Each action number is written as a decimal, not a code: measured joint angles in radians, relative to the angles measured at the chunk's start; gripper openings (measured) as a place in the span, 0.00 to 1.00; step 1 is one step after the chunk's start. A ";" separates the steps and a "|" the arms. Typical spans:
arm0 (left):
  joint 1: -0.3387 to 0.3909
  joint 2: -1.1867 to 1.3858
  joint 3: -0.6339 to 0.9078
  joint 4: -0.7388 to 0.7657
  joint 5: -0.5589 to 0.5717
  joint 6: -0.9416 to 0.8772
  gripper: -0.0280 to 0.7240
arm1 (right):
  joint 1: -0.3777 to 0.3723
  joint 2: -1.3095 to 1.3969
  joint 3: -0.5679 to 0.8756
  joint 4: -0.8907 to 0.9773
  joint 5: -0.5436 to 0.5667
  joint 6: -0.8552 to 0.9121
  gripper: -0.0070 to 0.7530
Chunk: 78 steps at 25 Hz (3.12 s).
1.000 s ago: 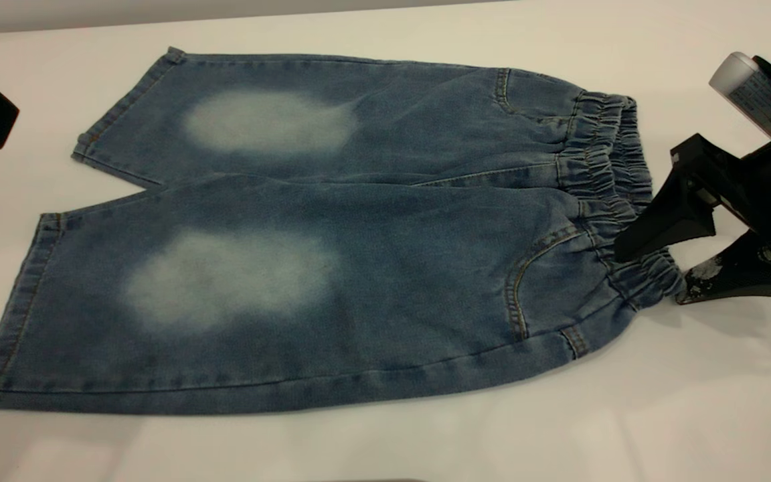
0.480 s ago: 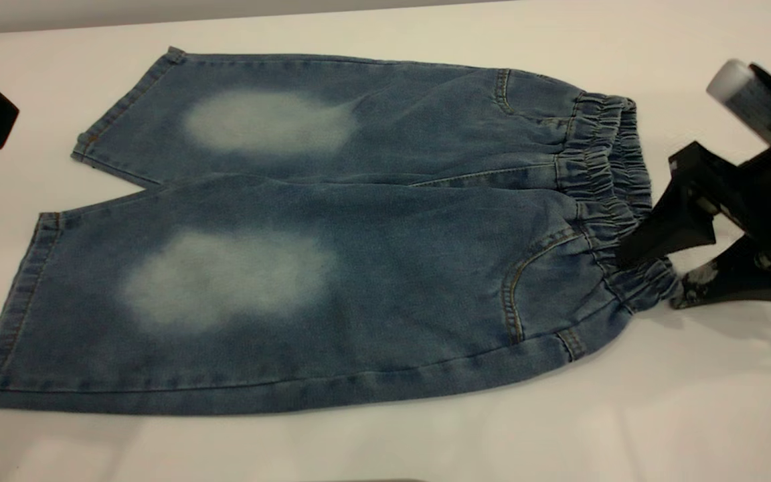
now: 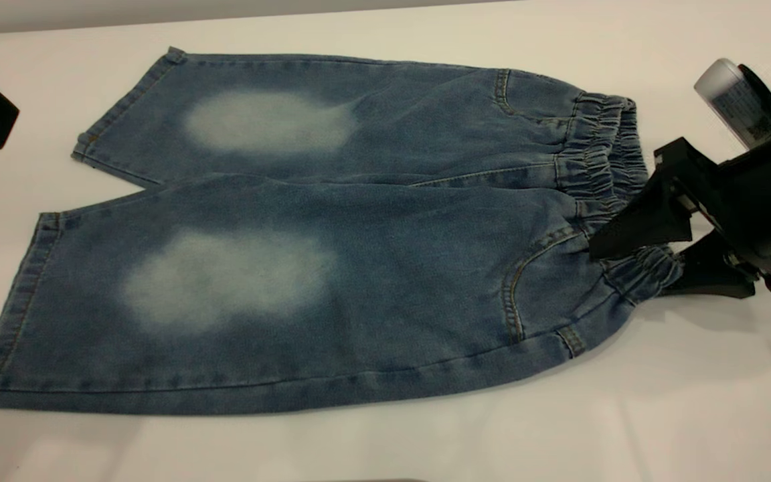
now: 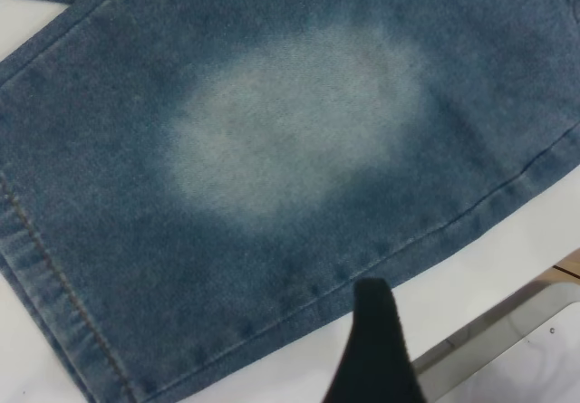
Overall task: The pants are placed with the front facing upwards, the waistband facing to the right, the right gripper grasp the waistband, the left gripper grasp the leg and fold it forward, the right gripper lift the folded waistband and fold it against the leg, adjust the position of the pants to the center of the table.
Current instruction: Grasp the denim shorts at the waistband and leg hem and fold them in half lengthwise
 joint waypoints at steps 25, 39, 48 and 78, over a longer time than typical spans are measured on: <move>0.000 0.336 0.109 0.553 -0.233 -0.170 0.67 | 0.000 0.011 0.000 -0.106 0.005 0.047 0.06; -0.102 0.638 0.111 0.611 -0.510 -0.057 0.67 | 0.000 0.011 0.000 -0.098 0.006 0.045 0.06; -0.125 0.710 0.108 0.639 -0.566 -0.050 0.66 | 0.000 0.011 0.000 -0.098 0.007 0.045 0.06; -0.174 0.270 0.112 0.644 -0.234 -0.052 0.07 | 0.000 -0.267 0.001 -0.443 0.188 0.349 0.06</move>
